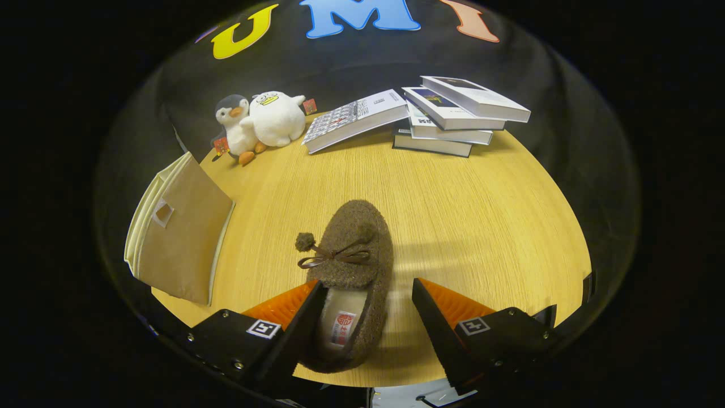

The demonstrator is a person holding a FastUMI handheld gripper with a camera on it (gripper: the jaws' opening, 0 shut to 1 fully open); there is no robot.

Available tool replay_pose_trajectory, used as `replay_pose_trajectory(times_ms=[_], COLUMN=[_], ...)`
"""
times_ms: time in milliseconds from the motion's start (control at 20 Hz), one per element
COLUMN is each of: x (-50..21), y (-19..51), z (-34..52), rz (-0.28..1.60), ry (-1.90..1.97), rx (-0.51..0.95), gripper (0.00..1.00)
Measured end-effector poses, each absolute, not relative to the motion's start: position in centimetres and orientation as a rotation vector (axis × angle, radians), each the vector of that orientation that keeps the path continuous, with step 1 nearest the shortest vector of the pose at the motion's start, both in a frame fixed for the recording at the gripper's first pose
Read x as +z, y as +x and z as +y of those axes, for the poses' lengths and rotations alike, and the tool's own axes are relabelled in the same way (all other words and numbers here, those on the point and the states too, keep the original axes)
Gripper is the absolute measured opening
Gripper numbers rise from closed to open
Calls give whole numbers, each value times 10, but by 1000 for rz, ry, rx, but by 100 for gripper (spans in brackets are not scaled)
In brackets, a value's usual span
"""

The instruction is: Open the storage box then place both shoes into the box .Put the left shoe in first, then the right shoe, with the right side of both shoes facing outward in a uniform manner.

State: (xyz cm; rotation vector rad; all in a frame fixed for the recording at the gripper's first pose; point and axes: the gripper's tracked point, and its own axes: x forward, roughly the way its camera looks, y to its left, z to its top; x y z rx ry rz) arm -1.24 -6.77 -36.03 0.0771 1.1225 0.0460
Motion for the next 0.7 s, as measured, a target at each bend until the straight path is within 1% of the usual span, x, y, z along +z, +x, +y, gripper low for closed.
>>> replay_pose_trajectory(times_ms=[150,250,400,450,500,550,600,650,700], x=[-375,-384,-393,-393,-395,-397,-395,-394,-389], y=[-16,-18,-19,-17,-16,-17,-18,-17,-17], z=[-70,-76,-71,-69,-68,-70,-70,-69,-80], rz=[1157,1175,1203,1204,1211,1222,1233,1244,1248], ry=[54,12,47,71,84,87,87,93,65], rx=[49,39,47,30,17,14,11,7,-34], gripper=[95,88,83,76,43,38,36,36,36])
